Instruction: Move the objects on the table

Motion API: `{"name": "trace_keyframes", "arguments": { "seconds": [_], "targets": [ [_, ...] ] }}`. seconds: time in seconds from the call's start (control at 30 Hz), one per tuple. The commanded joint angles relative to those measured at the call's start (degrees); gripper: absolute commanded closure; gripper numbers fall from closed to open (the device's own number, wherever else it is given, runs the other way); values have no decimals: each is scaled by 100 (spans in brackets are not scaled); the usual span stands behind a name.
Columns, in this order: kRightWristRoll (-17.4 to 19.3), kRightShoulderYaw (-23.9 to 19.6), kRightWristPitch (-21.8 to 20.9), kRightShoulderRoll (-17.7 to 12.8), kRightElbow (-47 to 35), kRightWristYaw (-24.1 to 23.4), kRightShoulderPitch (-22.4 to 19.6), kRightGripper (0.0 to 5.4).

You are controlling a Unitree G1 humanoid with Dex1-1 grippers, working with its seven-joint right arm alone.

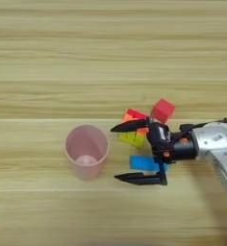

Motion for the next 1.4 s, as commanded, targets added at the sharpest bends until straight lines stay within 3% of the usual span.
{"name": "trace_keyframes", "arguments": {
  "seconds": [0.03, 1.3, 1.4],
  "targets": [
    [-51, -53, -121, 87, -69, -352, -471, 3],
    [-405, 584, -245, 853, 252, -660, -891, 3],
    [-379, 587, -254, 896, 271, -659, -892, 34]
  ]
}}
